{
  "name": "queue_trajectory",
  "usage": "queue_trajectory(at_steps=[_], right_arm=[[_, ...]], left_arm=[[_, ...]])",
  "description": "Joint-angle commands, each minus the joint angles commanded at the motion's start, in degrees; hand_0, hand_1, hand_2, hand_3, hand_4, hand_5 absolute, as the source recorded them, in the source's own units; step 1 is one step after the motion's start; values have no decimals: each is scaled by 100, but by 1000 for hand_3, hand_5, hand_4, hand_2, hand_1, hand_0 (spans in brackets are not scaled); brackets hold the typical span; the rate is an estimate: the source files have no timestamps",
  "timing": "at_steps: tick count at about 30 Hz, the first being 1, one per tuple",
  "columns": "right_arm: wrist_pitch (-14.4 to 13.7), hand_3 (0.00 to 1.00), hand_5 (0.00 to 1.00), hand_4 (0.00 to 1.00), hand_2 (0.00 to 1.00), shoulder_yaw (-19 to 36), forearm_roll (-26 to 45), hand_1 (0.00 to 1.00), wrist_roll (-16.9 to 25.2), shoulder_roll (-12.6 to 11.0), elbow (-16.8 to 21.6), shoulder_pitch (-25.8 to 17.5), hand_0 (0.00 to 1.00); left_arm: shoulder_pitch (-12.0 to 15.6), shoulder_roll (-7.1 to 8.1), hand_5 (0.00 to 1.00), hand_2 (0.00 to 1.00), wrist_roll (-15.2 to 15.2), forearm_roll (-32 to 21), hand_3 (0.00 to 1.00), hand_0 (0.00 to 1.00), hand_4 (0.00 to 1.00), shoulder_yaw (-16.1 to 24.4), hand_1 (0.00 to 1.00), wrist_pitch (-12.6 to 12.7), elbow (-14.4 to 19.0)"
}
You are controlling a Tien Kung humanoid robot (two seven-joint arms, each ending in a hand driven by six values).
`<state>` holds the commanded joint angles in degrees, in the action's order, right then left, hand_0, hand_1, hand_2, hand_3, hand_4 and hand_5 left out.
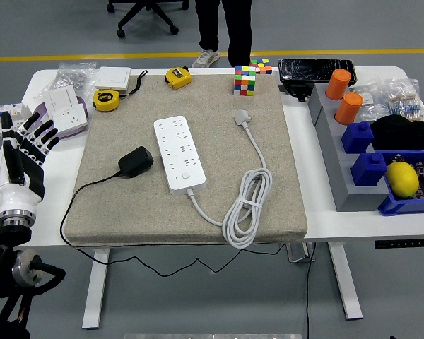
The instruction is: Pick up the plug,place it near the board,insert it into the board,press the button
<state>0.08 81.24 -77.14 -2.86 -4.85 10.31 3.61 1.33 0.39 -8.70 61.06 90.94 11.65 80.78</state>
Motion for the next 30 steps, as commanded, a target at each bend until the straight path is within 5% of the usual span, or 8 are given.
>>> queue_trajectory(at_steps=[5, 9, 30], right_arm=[[19, 785, 998, 998, 764, -79, -109, 778, -8, 28, 0, -12, 880], [34, 785, 998, 998, 764, -144, -163, 777, -12, 40, 0, -3, 878], [34, 785, 998, 998, 763, -139, -237, 777, 8, 24, 0, 127, 878]], left_arm=[[107, -39, 911, 649, 169, 974, 678, 688, 998, 184, 689, -17, -1], [122, -39, 914, 644, 215, 1275, 674, 684, 998, 177, 684, -47, -14], [17, -39, 887, 640, 278, 1381, 673, 678, 998, 34, 678, -110, -96]])
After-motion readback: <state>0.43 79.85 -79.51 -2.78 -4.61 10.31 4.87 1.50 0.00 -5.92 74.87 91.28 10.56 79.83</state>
